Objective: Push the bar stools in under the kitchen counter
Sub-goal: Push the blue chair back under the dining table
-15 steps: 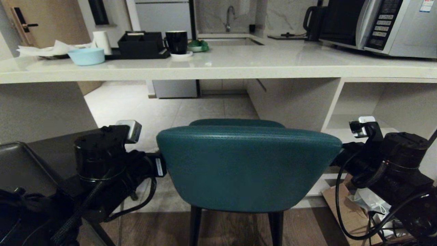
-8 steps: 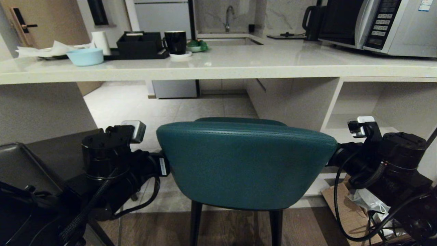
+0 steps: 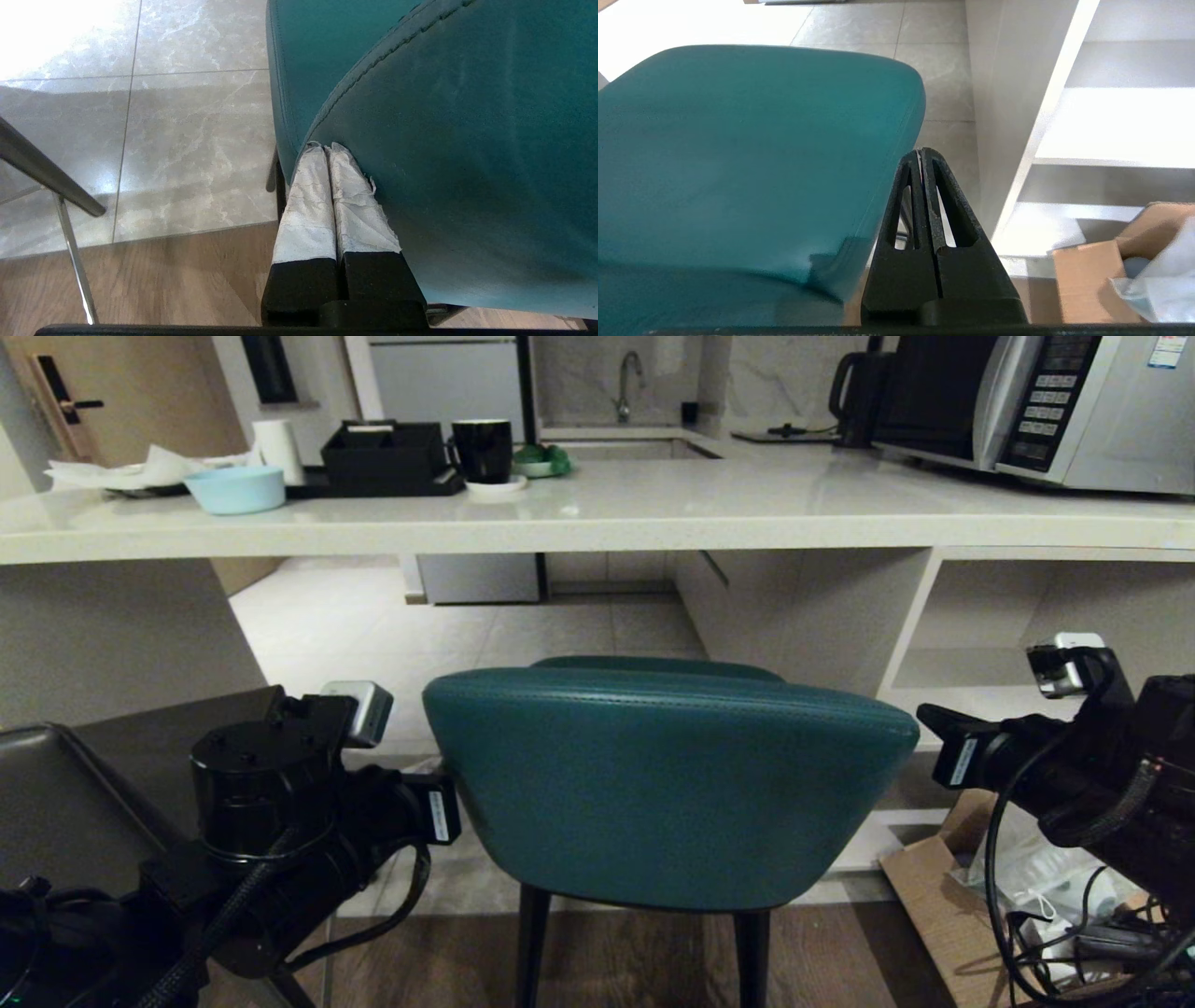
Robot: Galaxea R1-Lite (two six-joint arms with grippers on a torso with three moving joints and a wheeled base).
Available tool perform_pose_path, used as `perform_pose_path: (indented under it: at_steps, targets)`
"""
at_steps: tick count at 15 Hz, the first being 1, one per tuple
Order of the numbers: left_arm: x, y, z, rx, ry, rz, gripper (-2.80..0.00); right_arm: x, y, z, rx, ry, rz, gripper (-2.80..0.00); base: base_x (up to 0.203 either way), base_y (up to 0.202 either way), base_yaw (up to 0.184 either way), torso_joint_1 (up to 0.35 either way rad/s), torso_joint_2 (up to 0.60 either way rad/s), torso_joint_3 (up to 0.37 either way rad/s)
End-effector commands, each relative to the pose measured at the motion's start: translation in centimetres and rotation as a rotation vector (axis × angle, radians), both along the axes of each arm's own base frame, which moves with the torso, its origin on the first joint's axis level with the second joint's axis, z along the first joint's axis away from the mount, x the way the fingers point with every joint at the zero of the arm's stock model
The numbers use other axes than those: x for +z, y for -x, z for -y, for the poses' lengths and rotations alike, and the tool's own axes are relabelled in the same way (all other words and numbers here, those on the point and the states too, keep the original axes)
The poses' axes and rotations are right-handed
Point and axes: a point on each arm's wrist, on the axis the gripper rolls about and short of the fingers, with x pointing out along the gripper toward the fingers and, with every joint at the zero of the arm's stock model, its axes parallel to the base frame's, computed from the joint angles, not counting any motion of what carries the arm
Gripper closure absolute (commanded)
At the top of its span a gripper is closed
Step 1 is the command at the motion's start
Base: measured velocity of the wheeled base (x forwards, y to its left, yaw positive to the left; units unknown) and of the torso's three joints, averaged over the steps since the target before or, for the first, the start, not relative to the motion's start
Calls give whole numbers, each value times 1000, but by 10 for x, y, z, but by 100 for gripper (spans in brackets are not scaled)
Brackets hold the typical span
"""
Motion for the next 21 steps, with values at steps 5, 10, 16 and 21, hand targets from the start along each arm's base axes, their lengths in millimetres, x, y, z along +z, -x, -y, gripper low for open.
perform_pose_path:
  at_steps: [5, 10, 16, 21]
  targets:
    - [4, -1, 0, 4, 11, 17, 0, 25, 64, -26, 243, 28, 18, 0, 0, 0, 0, 0, 0, 0]
    - [6, -1, 0, 5, 16, 23, 0, 1, 67, -49, 374, 74, -112, 0, 0, 0, 0, 0, 0, 0]
    - [7, 1, 0, 1, 19, 28, 0, -8, 41, -61, 373, 90, -145, 0, 0, 0, 0, 0, 0, 0]
    - [8, 1, 1, -1, 18, 33, 0, -15, 20, -69, 312, 115, -102, 0, 0, 0, 0, 0, 0, 0]
